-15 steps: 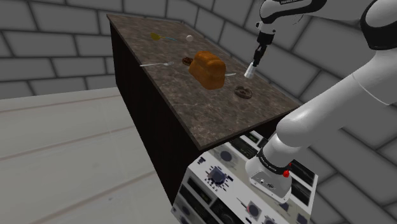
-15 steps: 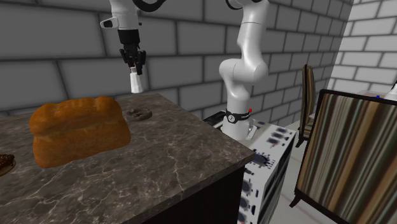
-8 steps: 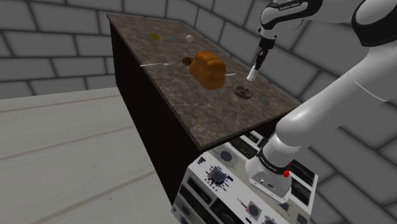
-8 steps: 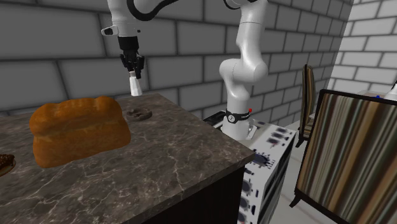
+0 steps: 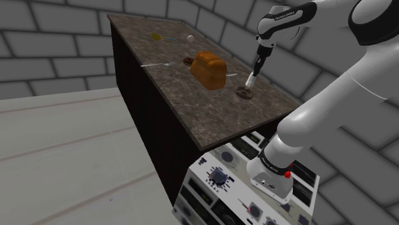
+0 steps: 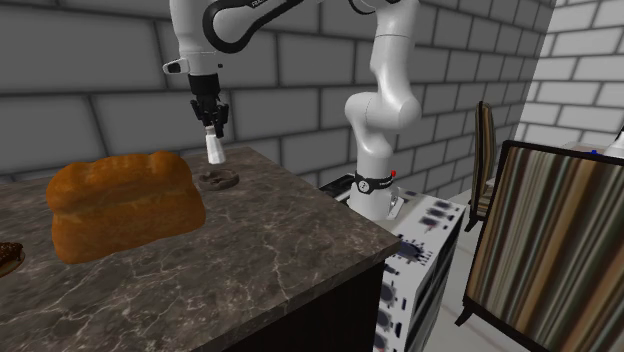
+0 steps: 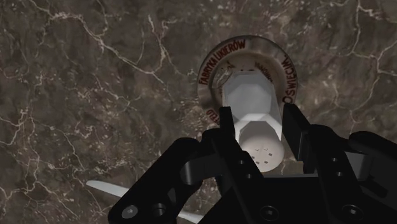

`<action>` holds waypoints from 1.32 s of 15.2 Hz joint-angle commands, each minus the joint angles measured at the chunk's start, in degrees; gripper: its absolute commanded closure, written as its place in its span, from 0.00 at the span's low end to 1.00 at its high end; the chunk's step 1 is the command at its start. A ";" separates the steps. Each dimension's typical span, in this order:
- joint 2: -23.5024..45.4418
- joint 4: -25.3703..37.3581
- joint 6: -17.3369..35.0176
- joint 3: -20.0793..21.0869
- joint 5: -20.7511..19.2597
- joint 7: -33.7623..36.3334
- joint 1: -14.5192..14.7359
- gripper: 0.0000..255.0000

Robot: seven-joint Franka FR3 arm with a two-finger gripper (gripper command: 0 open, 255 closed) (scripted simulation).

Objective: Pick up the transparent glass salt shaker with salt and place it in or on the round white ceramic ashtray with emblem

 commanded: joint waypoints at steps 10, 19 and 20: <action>2.69 -3.72 6.31 -0.61 0.42 0.08 -0.12 1.00; 2.69 -3.72 6.31 -0.61 0.42 0.08 -0.12 0.00; 2.69 -3.72 6.31 -0.61 0.42 0.08 -0.12 0.00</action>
